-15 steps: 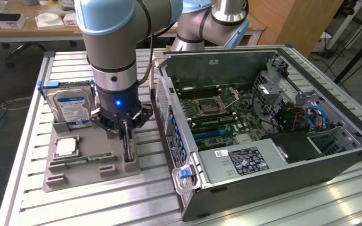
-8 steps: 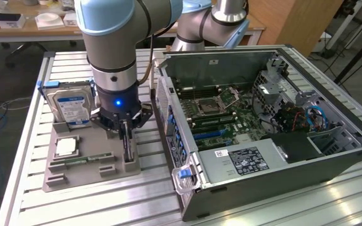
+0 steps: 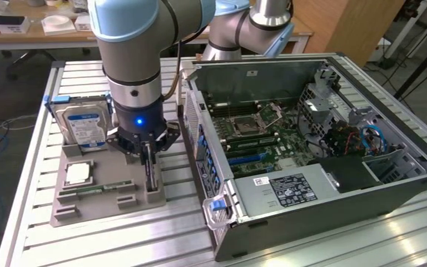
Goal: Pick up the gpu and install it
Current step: 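Pick up the gpu and move the gpu toward the slot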
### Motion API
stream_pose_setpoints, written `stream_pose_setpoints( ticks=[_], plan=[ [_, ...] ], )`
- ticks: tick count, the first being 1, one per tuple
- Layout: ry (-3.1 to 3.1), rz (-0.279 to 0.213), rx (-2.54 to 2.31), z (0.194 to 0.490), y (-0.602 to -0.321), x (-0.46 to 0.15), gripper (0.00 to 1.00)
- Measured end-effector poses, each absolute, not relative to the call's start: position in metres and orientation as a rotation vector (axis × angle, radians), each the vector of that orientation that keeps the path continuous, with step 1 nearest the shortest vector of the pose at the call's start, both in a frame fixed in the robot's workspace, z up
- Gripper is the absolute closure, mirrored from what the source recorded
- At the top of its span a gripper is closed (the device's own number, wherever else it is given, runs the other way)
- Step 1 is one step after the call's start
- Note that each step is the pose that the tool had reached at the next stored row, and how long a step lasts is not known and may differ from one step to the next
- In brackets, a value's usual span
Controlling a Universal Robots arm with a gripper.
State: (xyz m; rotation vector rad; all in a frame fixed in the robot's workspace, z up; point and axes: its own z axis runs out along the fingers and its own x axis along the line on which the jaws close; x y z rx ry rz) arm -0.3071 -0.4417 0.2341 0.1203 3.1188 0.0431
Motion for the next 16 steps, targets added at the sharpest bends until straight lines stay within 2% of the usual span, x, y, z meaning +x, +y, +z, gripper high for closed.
stream_pose_setpoints(
  ticks=[16],
  plan=[
    [3.119,0.043,0.120,0.2341,-0.4417,-0.3071,0.74]
  ],
)
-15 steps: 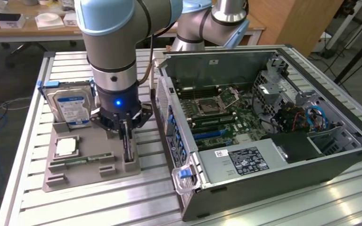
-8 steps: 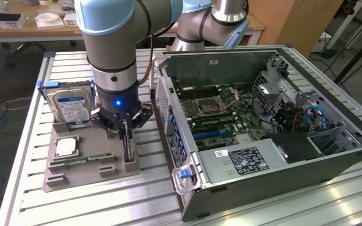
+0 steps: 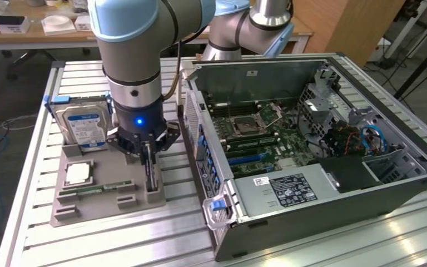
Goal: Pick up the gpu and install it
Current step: 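Pick up the gpu and move the gpu toward the slot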
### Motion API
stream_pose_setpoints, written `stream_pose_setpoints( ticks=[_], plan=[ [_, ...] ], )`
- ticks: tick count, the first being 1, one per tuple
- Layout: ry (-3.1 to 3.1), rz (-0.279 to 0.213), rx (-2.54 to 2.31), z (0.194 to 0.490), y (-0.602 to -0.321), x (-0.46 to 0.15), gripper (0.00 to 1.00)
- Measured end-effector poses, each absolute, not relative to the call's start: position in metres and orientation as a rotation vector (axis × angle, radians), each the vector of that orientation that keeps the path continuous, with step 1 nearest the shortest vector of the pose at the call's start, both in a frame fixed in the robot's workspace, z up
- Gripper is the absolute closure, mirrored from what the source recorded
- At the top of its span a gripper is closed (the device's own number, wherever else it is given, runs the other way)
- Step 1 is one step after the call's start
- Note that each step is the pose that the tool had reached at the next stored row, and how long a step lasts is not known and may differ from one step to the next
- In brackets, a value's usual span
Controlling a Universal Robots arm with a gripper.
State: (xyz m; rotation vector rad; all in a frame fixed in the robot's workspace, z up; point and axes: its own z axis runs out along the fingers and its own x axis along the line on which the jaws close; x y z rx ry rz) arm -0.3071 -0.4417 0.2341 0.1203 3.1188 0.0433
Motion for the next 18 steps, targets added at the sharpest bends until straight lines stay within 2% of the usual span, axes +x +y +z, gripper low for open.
stream_pose_setpoints(
  ticks=[18],
  plan=[
    [3.119,0.043,0.120,0.2361,-0.4417,-0.3071,0.74]
  ],
)
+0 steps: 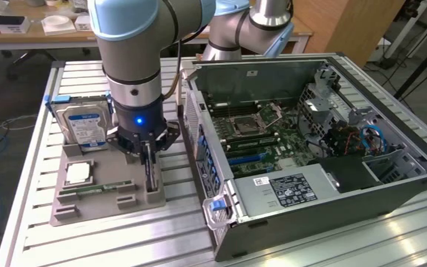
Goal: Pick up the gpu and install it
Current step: 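Pick up the gpu and move the gpu toward the slot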
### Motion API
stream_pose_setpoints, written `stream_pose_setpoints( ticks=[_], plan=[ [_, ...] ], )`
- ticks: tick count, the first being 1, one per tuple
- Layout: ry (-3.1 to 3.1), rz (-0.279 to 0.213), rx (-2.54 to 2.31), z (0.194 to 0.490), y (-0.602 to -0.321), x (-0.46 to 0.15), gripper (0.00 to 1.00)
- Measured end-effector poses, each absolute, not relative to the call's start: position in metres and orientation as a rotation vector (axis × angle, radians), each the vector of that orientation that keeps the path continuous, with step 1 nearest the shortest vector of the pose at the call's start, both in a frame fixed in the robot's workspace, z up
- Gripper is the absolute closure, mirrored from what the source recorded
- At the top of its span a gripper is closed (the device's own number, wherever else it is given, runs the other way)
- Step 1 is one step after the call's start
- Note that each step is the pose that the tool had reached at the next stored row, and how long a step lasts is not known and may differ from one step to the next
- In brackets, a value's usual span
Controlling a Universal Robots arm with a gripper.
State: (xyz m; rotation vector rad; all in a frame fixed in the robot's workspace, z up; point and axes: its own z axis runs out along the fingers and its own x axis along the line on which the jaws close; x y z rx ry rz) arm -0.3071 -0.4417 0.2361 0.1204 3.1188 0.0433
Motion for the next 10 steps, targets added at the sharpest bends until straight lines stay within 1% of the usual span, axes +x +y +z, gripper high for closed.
stream_pose_setpoints(
  ticks=[10],
  plan=[
    [3.119,0.043,0.120,0.249,-0.442,-0.307,0.74]
  ],
)
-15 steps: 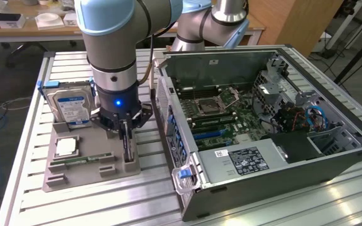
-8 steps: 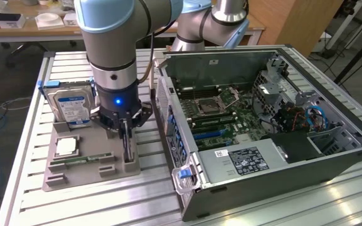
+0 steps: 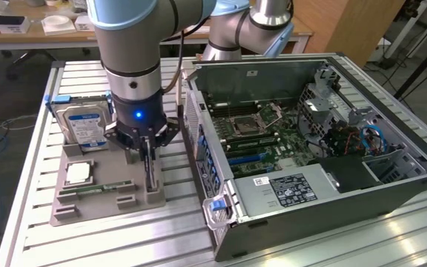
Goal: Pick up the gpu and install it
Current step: 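Pick up the gpu and move the gpu toward the slot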
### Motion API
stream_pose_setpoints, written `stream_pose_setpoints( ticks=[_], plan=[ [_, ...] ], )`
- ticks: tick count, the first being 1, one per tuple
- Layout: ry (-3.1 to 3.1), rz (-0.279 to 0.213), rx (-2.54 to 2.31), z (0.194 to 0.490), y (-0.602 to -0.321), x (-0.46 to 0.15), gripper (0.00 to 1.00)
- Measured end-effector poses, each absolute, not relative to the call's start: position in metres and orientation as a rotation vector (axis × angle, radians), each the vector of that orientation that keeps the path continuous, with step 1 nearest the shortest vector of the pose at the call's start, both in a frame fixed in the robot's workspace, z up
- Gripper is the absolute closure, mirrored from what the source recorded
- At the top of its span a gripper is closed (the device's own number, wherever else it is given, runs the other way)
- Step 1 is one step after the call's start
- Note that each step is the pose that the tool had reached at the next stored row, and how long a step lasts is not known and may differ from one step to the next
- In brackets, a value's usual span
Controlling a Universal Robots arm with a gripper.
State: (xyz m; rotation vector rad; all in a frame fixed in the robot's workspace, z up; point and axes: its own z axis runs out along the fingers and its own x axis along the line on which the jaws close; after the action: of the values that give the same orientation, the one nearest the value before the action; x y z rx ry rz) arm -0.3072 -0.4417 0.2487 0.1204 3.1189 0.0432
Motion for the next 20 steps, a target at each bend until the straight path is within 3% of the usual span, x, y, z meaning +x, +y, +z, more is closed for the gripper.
stream_pose_setpoints(
  ticks=[10,20],
  plan=[
    [3.119,0.043,0.120,0.252,-0.442,-0.307,0.74],
    [3.119,0.044,0.120,0.277,-0.442,-0.307,0.74]
  ],
)
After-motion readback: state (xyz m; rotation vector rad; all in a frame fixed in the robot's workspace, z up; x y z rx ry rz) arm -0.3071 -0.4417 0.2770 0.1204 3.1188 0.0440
